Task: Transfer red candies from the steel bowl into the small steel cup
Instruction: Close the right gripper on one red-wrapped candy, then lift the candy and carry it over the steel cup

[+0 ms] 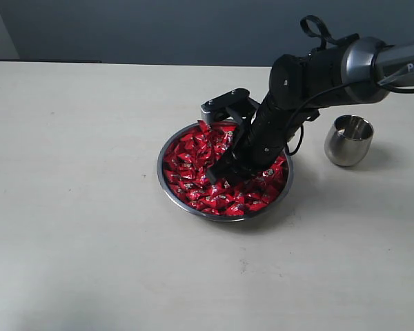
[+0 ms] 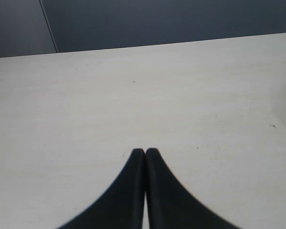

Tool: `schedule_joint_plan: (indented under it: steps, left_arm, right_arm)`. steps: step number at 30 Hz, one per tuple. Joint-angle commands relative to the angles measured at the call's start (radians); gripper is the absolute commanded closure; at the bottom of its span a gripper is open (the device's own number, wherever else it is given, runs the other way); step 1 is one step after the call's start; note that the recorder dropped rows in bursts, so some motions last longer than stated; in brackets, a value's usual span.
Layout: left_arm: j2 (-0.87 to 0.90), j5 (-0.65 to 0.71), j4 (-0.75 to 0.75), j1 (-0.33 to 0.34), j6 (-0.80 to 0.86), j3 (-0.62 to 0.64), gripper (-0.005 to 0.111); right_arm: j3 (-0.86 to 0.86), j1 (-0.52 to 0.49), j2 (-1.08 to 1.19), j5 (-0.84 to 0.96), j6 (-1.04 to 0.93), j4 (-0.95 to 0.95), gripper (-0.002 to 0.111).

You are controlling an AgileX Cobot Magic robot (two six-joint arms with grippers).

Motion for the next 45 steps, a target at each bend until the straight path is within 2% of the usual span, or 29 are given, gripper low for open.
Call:
schedule_joint_plan:
  steps: [1,12,15,17,19,22,26,30,35,40,45]
  left_arm:
    - [-0.005,-0.009,0.001,-0.004,-0.002,-0.008,0.106]
    - [-0.005,-0.009,0.001,-0.004,-0.002,-0.008,0.106]
    - [-0.005,-0.009,0.001,-0.004,-0.002,-0.008,0.106]
    - [-0.005,-0.009,0.001,-0.004,-0.002,-0.008,0.106]
    - [-0.005,-0.009,0.001,-0.004,-0.002,-0.008,0.106]
    - [-0.005,-0.009,0.001,-0.004,-0.002,-0.008,0.106]
    - [-0.005,-0.009,0.001,-0.004,-0.002,-0.008,0.106]
    - [-0.005,-0.009,0.001,-0.004,-0.002,-0.008,0.106]
    - [-0.005,-0.009,0.001,-0.004,-0.002,-0.008,0.106]
    - [-0.005,-0.009,0.001,-0.004,-0.002,-0.008,0.106]
    - [-0.005,-0.009,0.001,-0.004,-0.002,-0.008,0.106]
  right_arm:
    - [-0.007,0.000,-0.034,0.004,0.000,-0.006,0.109]
    - [-0.007,0.000,-0.061,0.012,0.000,-0.006,0.109]
    - [-0.007,0.000,-0.084,0.020,0.014,-0.053,0.109]
    - [-0.007,-0.012,-0.110,0.018,0.098,-0.135,0.109]
    - [-0.007,-0.051,-0.143,0.013,0.172,-0.205,0.109]
    - [-0.005,-0.197,-0.260,0.011,0.210,-0.213,0.109]
    - [-0.005,-0.344,-0.334,0.023,0.246,-0.208,0.109]
    - [-0.005,-0.371,-0.299,0.049,0.276,-0.254,0.109]
    - [-0.005,-0.388,-0.221,0.056,0.378,-0.400,0.109]
    - [-0.005,-0.429,-0.203,0.028,0.388,-0.401,0.109]
    - [-0.005,-0.429,-0.191,0.006,0.388,-0.375,0.109]
